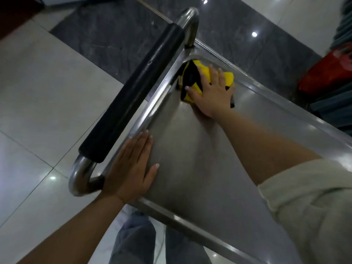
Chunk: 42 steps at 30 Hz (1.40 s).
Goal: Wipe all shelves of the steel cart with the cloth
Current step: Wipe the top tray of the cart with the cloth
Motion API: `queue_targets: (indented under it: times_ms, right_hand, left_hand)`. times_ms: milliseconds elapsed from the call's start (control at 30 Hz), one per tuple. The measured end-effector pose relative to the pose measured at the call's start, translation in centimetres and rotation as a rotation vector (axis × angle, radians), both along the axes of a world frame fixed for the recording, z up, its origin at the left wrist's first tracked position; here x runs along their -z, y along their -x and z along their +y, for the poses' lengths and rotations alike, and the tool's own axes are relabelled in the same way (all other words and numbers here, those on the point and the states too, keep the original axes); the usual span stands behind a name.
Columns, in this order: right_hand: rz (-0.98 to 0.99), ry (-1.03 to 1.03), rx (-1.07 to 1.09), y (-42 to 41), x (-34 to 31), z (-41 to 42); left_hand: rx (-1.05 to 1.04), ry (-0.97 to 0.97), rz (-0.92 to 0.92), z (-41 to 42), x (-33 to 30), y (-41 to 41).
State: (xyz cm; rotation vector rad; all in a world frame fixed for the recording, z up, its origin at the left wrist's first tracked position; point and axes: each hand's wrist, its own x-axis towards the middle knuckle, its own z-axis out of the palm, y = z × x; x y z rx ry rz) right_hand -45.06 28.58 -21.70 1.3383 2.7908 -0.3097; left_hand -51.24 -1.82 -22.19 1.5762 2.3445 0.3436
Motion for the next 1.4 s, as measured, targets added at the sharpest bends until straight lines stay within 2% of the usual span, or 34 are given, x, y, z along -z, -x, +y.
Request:
queue_targets:
  times_ms: [100,200,300,467,667,800,933,1100,1233,1400]
  right_hand:
    - [0.01,-0.036,0.101,1.8,0.0,-0.6]
    - [-0.017,-0.059,-0.008,0.0,-0.4,-3.1]
    - [-0.018,-0.073,-0.1,-3.7,-0.6,-7.8]
    - [0.004,-0.117,-0.117,-10.9,-0.4,-17.8]
    - [-0.047,-0.159,-0.116,-19.4,-0.3,-25.8]
    - [-0.087,-0.146,-0.026,-20.7,-1.0,-27.1]
    - [-0.095,-0.121,0.162,-14.7,-1.7,-27.7]
    - [-0.058,-0.101,0.114,-8.2,-1.2,-27.0]
    - [-0.055,-0.172,-0.048,-11.7,-0.8,-25.9]
    - [-0.106,-0.2,0.129,-19.6,-0.6,-26.2]
  left_hand:
    - [0.033,0.013,0.048,0.3,0.5,0.3]
    - [0.066,0.01,0.053,0.4,0.8,0.4]
    - [0.083,-0.012,0.014,0.3,0.4,0.6]
    - [0.123,-0.094,-0.047,0.2,-1.1,0.8]
    - [0.166,-0.02,-0.049,-0.3,-1.8,0.2]
    - [0.169,0.054,0.023,-2.1,-1.2,-0.3]
    - [0.22,0.109,0.012,-4.7,-0.1,-0.1]
    - [0.174,0.097,-0.026,-4.5,-0.4,0.4]
    - [0.202,0.135,0.025,-4.7,-0.5,0.4]
    - [0.245,0.12,0.143,-5.0,-0.4,0.1]
